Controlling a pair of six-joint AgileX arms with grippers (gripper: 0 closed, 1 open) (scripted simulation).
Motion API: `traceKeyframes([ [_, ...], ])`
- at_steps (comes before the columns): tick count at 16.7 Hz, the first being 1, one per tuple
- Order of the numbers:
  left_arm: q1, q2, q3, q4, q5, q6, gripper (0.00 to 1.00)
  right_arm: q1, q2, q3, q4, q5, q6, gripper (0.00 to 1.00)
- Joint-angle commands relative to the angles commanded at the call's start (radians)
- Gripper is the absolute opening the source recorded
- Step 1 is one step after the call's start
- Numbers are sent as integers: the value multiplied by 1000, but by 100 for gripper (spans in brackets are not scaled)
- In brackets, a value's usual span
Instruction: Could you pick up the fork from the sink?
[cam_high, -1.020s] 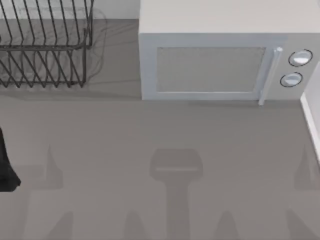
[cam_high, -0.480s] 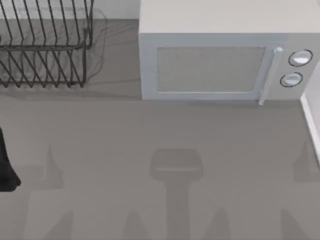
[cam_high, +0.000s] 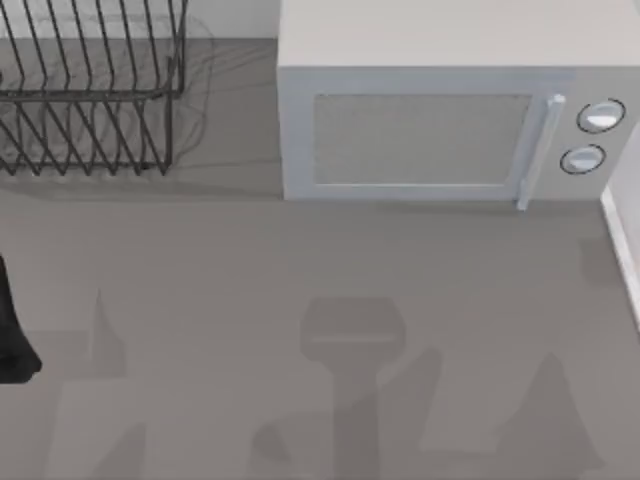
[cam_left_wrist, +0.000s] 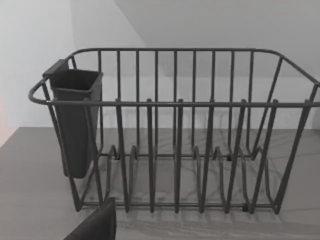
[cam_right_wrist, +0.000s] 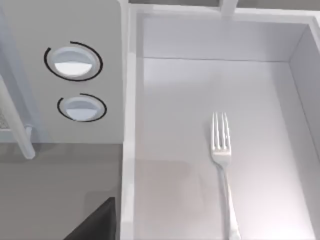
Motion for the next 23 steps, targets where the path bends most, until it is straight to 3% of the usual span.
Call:
traceKeyframes([
  [14,0,0,0,0,0,0,100,-128,1301,1134,-682,2,-115,100],
  [18,0,0,0,0,0,0,100,-146,1491,1300,-782,3,-132,100],
  [23,0,0,0,0,0,0,100,-150,1532,1336,-803,3,-135,100],
])
